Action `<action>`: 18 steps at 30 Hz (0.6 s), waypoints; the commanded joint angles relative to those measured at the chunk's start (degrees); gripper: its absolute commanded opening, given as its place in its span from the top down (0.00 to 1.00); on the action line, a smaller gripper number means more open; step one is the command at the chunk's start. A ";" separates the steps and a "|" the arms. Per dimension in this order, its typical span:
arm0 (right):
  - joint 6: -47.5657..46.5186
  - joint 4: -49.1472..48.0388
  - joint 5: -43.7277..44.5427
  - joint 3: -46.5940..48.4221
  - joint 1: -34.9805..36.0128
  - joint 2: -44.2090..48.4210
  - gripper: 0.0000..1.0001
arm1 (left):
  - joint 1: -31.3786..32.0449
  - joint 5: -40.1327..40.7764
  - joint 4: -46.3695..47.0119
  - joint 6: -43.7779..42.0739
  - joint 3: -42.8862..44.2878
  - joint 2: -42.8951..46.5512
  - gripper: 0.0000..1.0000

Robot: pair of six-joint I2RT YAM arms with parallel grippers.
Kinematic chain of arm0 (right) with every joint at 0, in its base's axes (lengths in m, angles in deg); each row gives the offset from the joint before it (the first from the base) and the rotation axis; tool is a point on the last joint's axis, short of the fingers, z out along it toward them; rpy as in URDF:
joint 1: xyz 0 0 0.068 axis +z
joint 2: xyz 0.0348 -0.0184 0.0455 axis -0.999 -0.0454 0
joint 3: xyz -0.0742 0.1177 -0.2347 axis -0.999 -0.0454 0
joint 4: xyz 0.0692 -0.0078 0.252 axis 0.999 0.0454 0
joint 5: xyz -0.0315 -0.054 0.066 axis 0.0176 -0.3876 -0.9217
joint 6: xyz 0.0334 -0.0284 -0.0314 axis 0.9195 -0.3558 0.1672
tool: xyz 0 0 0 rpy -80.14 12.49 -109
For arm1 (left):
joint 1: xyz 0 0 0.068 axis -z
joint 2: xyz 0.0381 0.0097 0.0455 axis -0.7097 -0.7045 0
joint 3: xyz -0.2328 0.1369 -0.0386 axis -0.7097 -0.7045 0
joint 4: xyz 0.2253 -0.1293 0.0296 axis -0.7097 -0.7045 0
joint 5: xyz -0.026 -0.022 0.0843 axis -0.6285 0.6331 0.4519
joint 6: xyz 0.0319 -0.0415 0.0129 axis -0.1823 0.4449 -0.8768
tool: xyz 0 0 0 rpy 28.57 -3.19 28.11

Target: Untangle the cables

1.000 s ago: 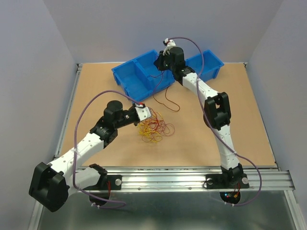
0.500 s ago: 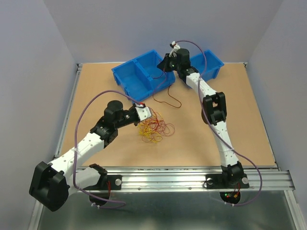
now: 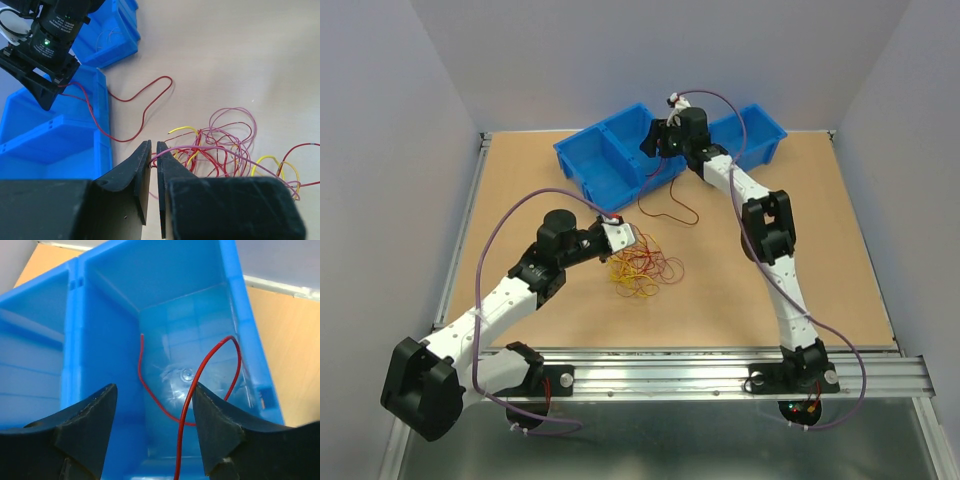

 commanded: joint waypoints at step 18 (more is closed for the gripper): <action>-12.94 20.59 29.82 -28.15 4.76 30.12 0.16 | 0.20 0.33 2.17 0.70 1.19 1.19 0.79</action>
